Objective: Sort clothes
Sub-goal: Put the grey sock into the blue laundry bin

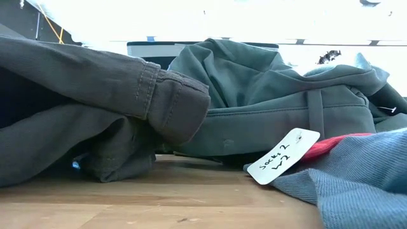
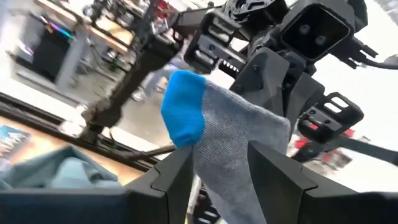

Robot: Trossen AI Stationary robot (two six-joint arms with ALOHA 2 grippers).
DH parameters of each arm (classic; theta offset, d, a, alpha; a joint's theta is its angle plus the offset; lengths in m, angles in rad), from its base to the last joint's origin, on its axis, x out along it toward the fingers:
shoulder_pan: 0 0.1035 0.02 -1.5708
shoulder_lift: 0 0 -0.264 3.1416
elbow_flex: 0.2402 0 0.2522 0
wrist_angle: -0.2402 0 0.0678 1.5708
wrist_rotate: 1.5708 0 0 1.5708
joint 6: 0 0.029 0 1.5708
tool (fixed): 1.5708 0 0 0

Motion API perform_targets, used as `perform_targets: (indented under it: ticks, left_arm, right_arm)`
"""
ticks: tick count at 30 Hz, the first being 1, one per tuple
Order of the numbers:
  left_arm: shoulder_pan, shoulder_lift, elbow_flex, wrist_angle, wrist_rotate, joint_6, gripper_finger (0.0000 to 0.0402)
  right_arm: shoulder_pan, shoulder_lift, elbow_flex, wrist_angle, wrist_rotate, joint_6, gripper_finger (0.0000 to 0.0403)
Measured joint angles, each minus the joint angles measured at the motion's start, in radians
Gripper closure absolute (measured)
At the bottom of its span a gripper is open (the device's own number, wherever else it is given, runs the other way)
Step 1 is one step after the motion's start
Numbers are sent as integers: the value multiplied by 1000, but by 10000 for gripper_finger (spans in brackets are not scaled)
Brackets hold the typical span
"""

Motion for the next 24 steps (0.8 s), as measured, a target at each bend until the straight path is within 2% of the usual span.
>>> perform_targets:
  ticks: [3,6,12,24]
  left_arm:
    - [31,0,0,1,90,-44,253]
    - [43,0,0,2,136,-60,253]
    - [46,0,0,10,147,-56,253]
    - [45,4,0,60,154,-8,253]
  right_arm:
    - [0,0,0,1,24,-19,403]
    - [-8,0,0,1,33,-24,403]
    - [-36,0,-1,57,38,-75,403]
    - [-98,0,-1,76,41,-58,403]
